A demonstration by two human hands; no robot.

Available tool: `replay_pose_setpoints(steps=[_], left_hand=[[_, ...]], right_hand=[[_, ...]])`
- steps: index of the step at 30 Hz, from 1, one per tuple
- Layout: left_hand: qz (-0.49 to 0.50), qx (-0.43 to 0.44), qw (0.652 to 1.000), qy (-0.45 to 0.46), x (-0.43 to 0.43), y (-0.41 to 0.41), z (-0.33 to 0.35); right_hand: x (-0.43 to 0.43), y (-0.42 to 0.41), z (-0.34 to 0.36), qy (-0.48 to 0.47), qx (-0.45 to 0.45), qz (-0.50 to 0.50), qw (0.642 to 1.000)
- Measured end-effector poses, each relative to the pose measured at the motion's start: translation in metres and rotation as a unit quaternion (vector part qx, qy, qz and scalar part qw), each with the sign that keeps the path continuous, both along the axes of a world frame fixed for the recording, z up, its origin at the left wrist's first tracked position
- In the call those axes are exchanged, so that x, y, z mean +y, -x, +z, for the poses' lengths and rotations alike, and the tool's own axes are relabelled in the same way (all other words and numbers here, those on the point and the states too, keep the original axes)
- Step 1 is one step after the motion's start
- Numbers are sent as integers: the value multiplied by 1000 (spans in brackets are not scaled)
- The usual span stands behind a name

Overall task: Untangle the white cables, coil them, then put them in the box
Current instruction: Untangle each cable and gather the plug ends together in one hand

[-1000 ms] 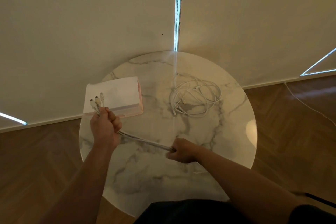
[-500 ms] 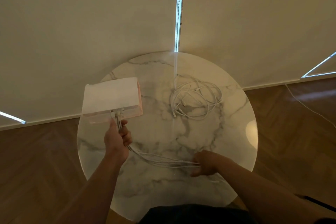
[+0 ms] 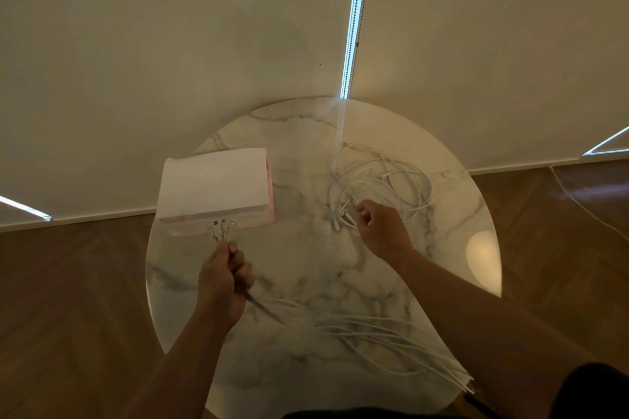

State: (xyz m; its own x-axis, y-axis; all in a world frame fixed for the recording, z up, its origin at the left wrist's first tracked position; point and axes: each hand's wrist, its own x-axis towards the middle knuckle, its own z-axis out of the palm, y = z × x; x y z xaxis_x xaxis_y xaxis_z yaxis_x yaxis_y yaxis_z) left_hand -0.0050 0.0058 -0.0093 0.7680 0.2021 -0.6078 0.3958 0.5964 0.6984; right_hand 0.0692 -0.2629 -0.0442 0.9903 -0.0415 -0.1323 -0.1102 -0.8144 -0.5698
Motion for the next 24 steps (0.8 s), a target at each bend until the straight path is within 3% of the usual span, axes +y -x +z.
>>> replay_pose_setpoints(steps=[5,10,14,17,19,22,24], left_hand=[[-28,18,999,13,-2,1,-5],[-47,16,999,16,-4,-3,-6],[-48,12,999,18,-6,-5,-6],[-49,10,998,24,-6,-4,-7],[-47,10,998,27,-5,-3,-7],[-48,12,998,28,-4,-3,-8],[-50,10,998,26,-5,-2,-7]], right_hand=[[9,-38,9,62,-116,11,991],[10,-51,13,219,-64,187,956],[10,-54,14,276,-109,241,924],[5,-52,13,262,-158,266,914],[0,-53,20,202,-167,248,933],[-3,-58,39,65,-76,160,982],[-7,-60,54,-3,14,108,994]])
